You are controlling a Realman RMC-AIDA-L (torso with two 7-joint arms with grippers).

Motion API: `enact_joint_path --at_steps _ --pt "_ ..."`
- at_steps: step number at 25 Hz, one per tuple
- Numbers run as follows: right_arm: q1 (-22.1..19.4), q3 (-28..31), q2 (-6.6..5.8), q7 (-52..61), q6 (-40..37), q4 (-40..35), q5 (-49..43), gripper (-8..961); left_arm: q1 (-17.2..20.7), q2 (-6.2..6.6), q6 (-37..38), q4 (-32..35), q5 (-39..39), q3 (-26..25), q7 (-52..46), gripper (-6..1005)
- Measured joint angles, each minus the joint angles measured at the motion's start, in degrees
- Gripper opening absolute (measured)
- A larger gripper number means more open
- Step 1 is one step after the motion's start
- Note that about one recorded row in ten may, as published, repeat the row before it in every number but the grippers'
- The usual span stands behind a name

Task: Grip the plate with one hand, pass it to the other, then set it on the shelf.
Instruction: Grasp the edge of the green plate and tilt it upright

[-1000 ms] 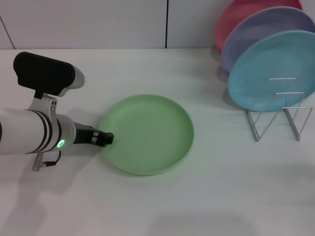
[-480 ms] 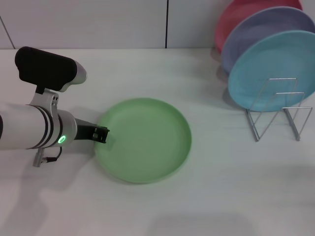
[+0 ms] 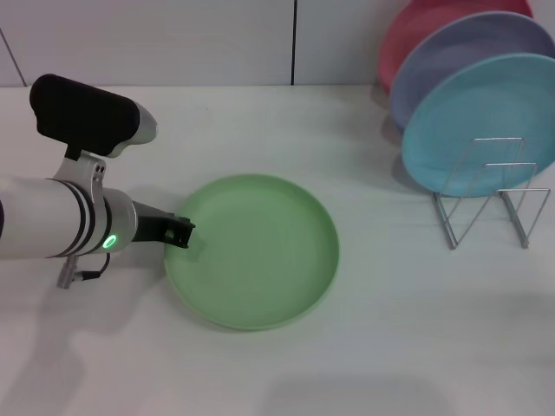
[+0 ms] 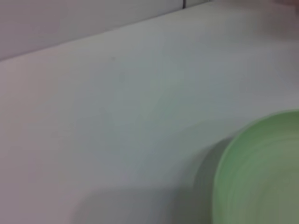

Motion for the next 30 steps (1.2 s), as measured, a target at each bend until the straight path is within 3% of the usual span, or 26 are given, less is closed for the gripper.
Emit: enact_joint_path --at_steps 10,14,17,20,23,27,30 --pt "0.46 0.50 -0.15 2.06 -9.37 -1.99 -0.24 798 2.16 0.01 1.34 -7.15 -3.32 -2.60 6.02 72" --pt "3.60 0.24 -0.32 7.46 -8.29 -8.03 -1.91 798 2.76 0.04 1.53 -9.77 -4.75 -4.22 7.72 49" --pt "8.28 0.05 -0.32 8.32 -3.47 -12.02 -3.79 798 3.21 0.02 1.72 -11.59 -5.02 -5.23 8.59 43" --pt "13.97 -0.72 -0.36 8.14 5.17 -16.50 -6.49 798 3.62 0.05 1.95 -13.76 -5.34 -5.86 8.79 36" --pt "16.96 -2.96 -0.42 16.45 19.00 -26.39 -10.84 797 4.29 0.06 1.98 -16.04 -5.59 -6.75 9.30 29" --pt "16.64 -11.06 -0.37 39.07 41.46 -48.06 -22.47 797 5.52 0.08 5.00 -18.39 -5.67 -7.78 9.92 30" --pt "14.54 -16.64 -0.58 63.83 53.69 -67.06 -39.78 797 6.52 0.06 8.06 -18.66 -5.72 -7.73 11.41 30"
